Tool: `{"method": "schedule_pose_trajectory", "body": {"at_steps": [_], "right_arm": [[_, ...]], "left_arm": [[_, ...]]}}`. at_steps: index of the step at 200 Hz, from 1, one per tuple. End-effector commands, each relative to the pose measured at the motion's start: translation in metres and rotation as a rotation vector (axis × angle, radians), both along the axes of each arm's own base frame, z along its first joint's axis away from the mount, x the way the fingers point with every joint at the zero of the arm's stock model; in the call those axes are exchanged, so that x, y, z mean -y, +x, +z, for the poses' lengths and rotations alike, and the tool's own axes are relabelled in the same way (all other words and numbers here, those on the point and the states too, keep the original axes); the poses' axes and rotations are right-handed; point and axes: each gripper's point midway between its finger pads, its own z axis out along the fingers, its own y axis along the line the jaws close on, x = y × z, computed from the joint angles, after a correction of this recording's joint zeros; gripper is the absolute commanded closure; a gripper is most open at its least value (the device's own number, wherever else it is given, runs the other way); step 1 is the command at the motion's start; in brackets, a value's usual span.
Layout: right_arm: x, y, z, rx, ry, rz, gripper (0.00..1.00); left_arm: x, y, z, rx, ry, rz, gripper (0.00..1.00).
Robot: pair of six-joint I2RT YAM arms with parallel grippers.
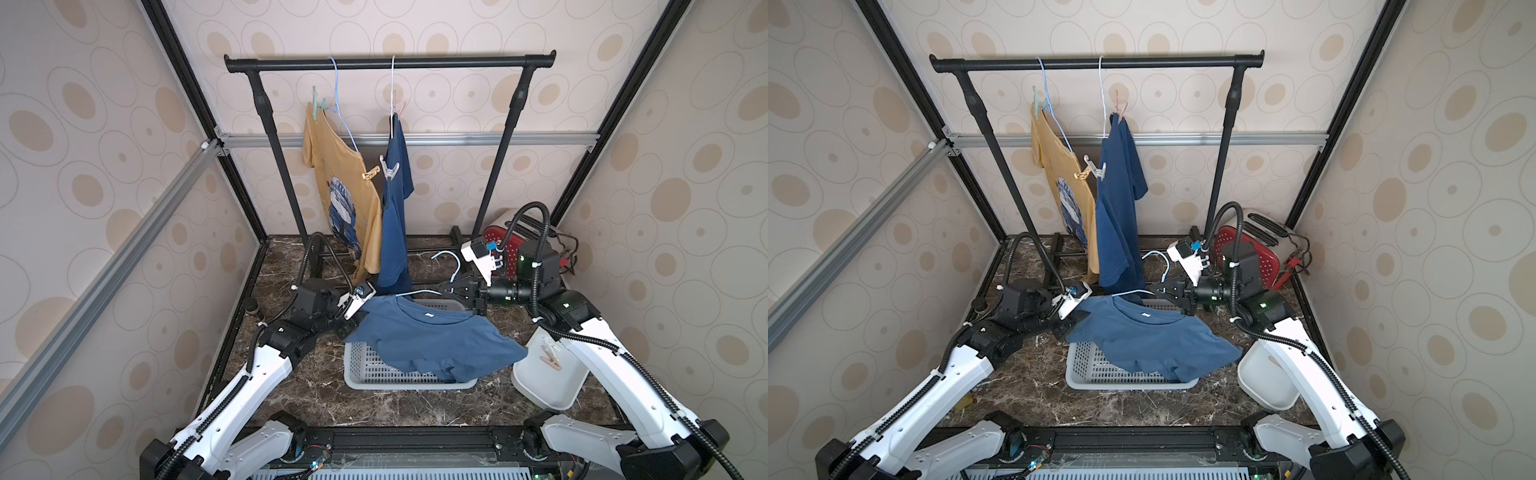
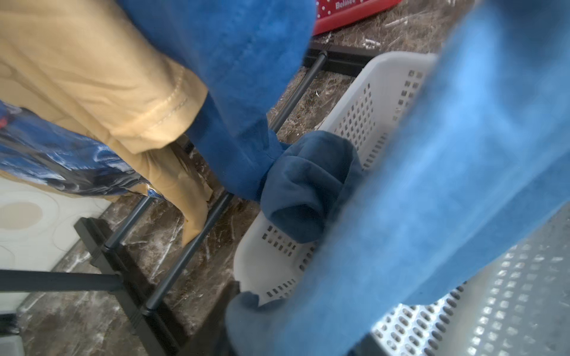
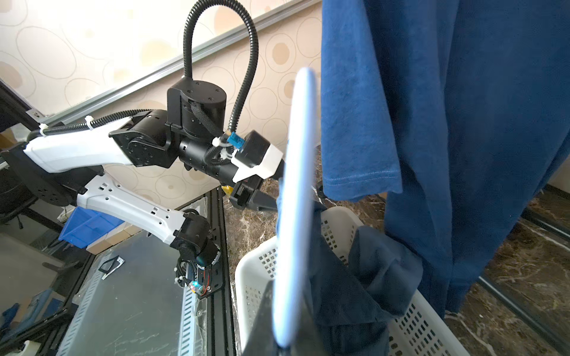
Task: Remove the clothespins securing t-shirts to the hanger
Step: Remove the T-shirt from the hanger.
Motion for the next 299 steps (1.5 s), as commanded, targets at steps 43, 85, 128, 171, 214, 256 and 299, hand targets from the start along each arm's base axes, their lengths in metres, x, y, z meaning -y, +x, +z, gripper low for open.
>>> {"method": "schedule_pose_trajectory", "body": {"at_steps": [43, 85, 128, 171, 214, 256, 299], "right_arm": [[0.009, -0.009, 0.016, 0.104, -0.007, -0.005, 1.00], [0.021, -0.012, 0.019, 0.181, 0.015, -0.027, 1.00], [0.033, -0.016, 0.018, 0.216, -0.013, -0.051, 1.00], [0.034, -0.020, 0.025, 0.240, 0.005, -0.046, 1.00], [0.039, -0.023, 0.039, 0.298, 0.031, -0.066, 1.00], [0.060, -0.014, 0.066, 0.331, 0.143, -0.140, 1.00], [0.059, -0.004, 0.080, 0.333, 0.189, -0.154, 1.00]], "left_arm": [[-0.010, 0.010, 0.034, 0.089, -0.053, 0.072, 0.87], [-0.033, 0.024, 0.052, 0.119, -0.191, 0.256, 1.00], [-0.056, 0.035, 0.067, 0.106, -0.355, 0.399, 1.00], [-0.056, 0.037, 0.073, 0.060, -0.424, 0.428, 1.00], [-0.065, 0.050, 0.086, 0.003, -0.529, 0.540, 1.00], [-0.075, 0.050, 0.080, -0.044, -0.554, 0.591, 1.00], [-0.065, 0.045, 0.075, -0.078, -0.590, 0.548, 1.00]]}}
